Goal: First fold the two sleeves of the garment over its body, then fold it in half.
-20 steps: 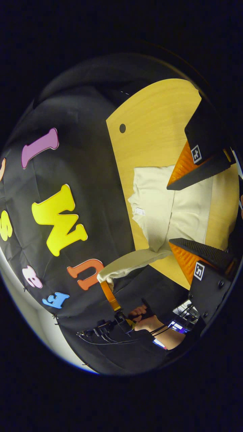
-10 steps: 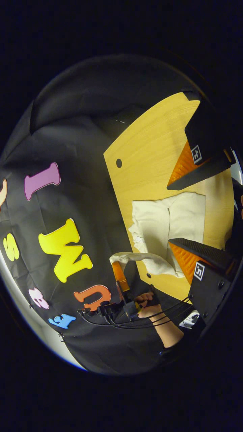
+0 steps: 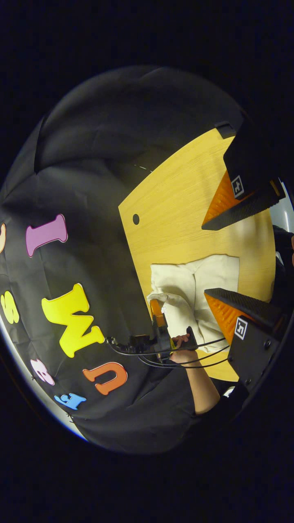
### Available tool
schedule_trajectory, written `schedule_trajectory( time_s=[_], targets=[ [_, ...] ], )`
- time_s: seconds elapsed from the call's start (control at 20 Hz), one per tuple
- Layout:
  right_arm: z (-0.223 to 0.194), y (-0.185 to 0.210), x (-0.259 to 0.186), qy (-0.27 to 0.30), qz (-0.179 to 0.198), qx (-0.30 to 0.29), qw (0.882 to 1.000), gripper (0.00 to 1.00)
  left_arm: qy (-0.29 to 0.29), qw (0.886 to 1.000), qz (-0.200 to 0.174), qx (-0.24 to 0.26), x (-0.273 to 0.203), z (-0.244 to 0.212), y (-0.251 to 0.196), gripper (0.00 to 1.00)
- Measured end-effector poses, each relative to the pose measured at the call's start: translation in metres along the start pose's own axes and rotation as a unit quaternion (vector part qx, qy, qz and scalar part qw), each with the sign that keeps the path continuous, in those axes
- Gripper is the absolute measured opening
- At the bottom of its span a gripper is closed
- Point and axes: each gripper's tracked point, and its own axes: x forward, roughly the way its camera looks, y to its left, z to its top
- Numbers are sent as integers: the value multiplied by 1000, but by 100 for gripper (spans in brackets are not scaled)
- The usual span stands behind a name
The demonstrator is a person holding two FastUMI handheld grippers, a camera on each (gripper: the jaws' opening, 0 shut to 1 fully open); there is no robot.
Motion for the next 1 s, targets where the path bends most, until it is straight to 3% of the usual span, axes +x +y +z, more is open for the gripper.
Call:
schedule_trajectory(
  time_s=[0.2,0.3,0.4,0.45,0.5,0.55,0.6,0.7,0.75,1.0],
  targets=[
    [-1,-10,-1,4,-20,1,1000,89,20,999,0,-44,14,-28,-4,11],
    [3,-9,0,1,-20,-1,1000,89,12,999,10,-49,10,-28,-3,26],
    [9,-4,3,-4,-17,-10,1000,89,10,999,15,-44,3,-27,-4,53],
    [11,-1,4,-6,-14,-14,1000,89,10,999,22,-43,-3,-29,-1,76],
    [14,3,7,-9,-9,-19,1000,89,5,999,29,-42,-14,-29,0,80],
    [16,8,11,-10,-3,-24,1000,84,-3,998,41,-39,-25,-27,4,94],
    [18,14,17,-11,2,-30,999,91,-11,998,52,-35,-39,-25,8,100],
    [18,24,29,-11,11,-44,999,93,-23,996,82,-26,-68,-23,18,100],
    [17,28,36,-10,14,-53,998,87,-29,994,99,-25,-86,-25,24,100],
    [-2,48,70,16,18,-104,994,95,-60,981,182,-40,-175,-34,45,99]
  ],
)
